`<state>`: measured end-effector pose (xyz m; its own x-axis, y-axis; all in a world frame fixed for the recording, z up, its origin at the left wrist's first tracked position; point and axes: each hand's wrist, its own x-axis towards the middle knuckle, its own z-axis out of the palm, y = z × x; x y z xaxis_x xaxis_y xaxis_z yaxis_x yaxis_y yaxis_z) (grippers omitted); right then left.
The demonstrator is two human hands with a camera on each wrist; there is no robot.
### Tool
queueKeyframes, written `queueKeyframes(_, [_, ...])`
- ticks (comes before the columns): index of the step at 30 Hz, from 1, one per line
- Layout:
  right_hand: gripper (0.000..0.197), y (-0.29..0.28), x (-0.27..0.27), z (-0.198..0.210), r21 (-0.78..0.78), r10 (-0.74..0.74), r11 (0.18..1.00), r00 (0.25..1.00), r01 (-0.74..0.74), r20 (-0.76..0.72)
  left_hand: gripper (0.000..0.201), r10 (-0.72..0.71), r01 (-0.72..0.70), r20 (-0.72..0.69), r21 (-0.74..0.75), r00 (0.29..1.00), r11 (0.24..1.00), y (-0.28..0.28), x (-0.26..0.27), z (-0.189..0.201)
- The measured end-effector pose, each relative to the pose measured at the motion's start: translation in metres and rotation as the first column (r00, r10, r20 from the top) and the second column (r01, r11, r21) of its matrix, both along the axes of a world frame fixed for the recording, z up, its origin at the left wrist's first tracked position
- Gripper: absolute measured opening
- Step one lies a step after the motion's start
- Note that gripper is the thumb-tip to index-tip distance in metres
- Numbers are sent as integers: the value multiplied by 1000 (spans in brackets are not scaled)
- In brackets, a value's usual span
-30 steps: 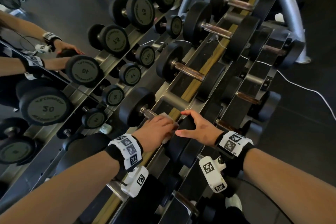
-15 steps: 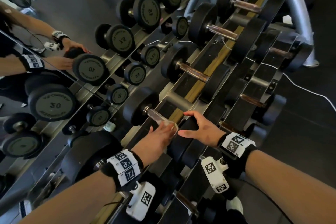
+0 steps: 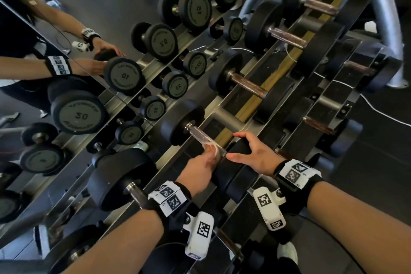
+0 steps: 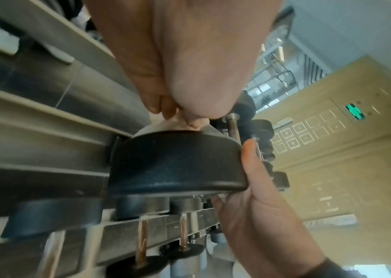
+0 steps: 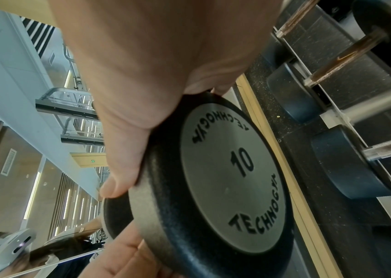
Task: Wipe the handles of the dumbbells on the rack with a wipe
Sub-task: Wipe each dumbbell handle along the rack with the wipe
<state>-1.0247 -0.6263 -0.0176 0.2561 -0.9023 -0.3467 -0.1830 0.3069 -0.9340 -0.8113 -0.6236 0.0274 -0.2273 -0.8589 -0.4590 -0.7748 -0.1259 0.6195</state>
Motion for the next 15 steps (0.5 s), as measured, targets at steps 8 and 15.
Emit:
queueKeyframes(8, [89, 1, 1, 1, 21, 7, 1000, 1000, -6, -26, 30, 406, -401, -287, 79, 868, 913, 2, 9, -4])
queueKeyframes(15, [78, 0, 1, -2, 1, 21, 1000, 999, -21, -42, 27, 703, -721, -440, 161, 559, 674, -32, 15, 3])
